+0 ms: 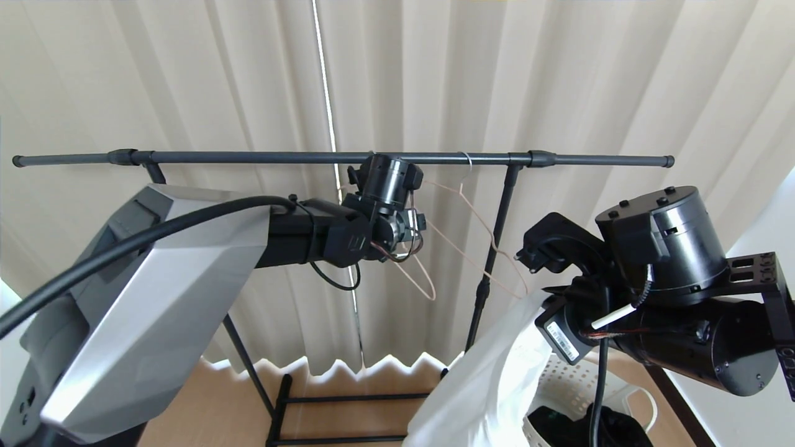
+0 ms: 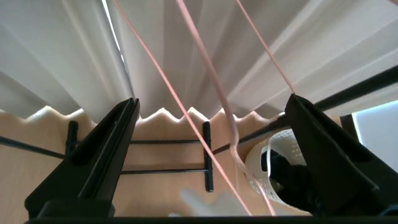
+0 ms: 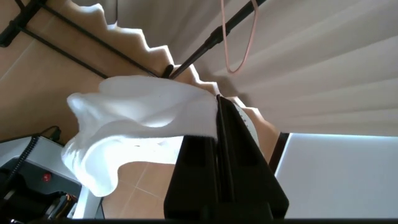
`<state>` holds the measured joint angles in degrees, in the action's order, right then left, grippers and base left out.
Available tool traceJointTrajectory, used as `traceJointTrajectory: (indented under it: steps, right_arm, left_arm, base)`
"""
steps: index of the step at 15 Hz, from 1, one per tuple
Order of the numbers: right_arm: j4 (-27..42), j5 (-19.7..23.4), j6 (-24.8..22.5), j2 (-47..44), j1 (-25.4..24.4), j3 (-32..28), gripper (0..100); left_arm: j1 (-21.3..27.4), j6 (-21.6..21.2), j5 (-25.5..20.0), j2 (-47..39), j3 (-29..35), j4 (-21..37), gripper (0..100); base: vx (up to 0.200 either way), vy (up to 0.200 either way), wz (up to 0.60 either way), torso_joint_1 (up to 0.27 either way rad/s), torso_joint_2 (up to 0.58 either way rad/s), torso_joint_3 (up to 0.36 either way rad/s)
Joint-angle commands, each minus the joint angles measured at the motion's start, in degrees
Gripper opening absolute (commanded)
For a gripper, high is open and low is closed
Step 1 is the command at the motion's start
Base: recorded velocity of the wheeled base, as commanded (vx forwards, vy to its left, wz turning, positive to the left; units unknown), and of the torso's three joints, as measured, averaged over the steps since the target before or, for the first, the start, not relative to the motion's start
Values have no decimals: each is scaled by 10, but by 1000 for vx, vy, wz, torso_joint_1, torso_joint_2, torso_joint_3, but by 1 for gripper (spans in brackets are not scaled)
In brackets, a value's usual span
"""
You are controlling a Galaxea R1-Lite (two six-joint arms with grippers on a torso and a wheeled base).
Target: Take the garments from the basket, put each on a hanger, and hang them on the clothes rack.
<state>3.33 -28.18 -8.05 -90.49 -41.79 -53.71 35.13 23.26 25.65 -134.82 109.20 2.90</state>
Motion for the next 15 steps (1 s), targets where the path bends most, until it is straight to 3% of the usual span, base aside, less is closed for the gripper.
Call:
traceJointTrajectory:
  steps: [1, 8, 15]
  right_arm:
    - [-3, 1, -5, -2, 0, 1, 0]
    - [-16, 1, -10, -7, 0, 9, 0]
    - [-16, 1, -10, -7, 0, 10, 0]
  left_arm:
    - [-9, -3, 15, -44, 34, 4, 100]
    - [-12, -17, 31, -26, 28, 67, 100]
    - [-27, -20, 36, 7, -34, 69, 100]
  base:
    - [0, 0, 0, 0, 0, 0]
    - [0, 0, 0, 0, 0, 0]
    - [0, 0, 0, 0, 0, 0]
